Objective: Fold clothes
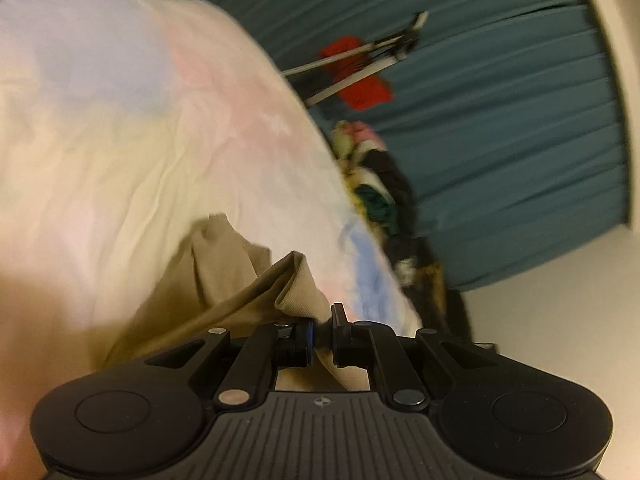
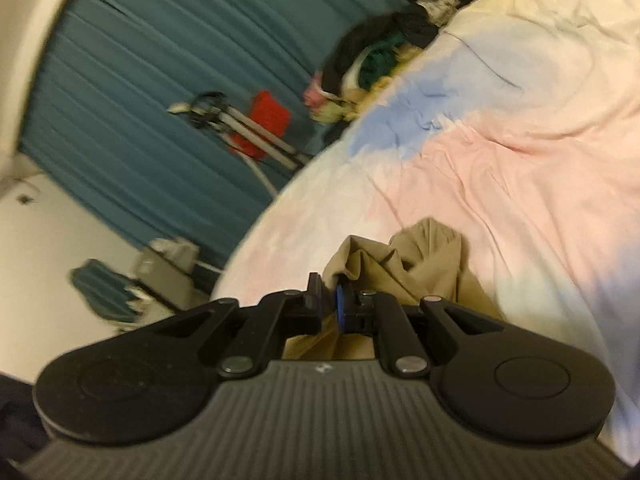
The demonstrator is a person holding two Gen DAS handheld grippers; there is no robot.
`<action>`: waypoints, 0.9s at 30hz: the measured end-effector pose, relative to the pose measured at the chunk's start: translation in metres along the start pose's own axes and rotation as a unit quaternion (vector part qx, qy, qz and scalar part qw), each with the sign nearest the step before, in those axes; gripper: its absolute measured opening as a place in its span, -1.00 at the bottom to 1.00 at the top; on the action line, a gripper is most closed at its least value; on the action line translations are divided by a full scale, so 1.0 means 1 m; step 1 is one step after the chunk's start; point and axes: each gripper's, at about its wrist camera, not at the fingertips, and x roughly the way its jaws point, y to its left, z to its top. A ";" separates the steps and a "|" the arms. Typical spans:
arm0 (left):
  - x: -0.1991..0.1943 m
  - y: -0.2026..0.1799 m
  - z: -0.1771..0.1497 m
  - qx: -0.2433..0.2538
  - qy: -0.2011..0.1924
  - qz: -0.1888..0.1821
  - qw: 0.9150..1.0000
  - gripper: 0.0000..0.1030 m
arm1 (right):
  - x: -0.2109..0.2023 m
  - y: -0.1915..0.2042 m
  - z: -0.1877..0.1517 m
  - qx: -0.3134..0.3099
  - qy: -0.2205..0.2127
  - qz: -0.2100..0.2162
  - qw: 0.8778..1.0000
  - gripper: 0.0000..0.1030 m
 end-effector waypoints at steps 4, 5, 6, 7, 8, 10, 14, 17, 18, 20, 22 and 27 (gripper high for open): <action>0.054 0.026 0.017 -0.010 0.001 -0.011 1.000 -0.83 | 0.055 -0.016 0.010 -0.004 0.011 -0.013 1.000 -0.80; 0.061 0.032 0.018 -0.009 0.001 -0.011 1.000 -0.83 | 0.066 -0.025 0.009 0.000 0.017 -0.012 1.000 -0.80; 0.067 0.034 0.019 -0.004 0.003 -0.010 1.000 -0.83 | 0.077 -0.033 0.008 0.004 0.022 -0.011 1.000 -0.80; 0.073 0.036 0.020 0.001 0.005 -0.010 1.000 -0.83 | 0.085 -0.040 0.008 0.008 0.026 -0.009 1.000 -0.80; 0.078 0.038 0.022 0.007 0.007 -0.009 1.000 -0.83 | 0.090 -0.044 0.007 0.013 0.026 -0.006 1.000 -0.80; 0.090 0.043 0.024 0.017 0.010 -0.008 1.000 -0.83 | 0.098 -0.051 0.007 0.020 0.026 -0.001 0.999 -0.80; 0.105 0.037 0.029 0.071 0.007 -0.006 0.997 -0.81 | 0.104 -0.045 0.009 -0.007 0.021 0.008 1.000 -0.76; 0.111 0.034 0.026 0.109 0.012 0.015 0.994 -0.77 | 0.101 -0.038 0.003 -0.043 0.023 0.016 0.999 -0.67; 0.112 0.033 0.025 0.118 0.014 0.024 0.993 -0.56 | 0.100 -0.036 0.001 -0.055 0.023 0.018 0.998 -0.45; 0.111 0.029 0.022 0.140 0.018 0.036 0.989 -0.04 | 0.098 -0.031 -0.003 -0.078 0.024 0.023 0.996 -0.02; 0.103 0.020 0.015 0.170 0.018 0.037 0.985 0.35 | 0.097 -0.026 -0.006 -0.102 0.025 0.028 0.994 0.61; 0.095 -0.004 -0.006 0.274 0.011 0.045 0.960 0.58 | 0.092 -0.015 -0.016 -0.161 0.027 0.040 0.986 0.44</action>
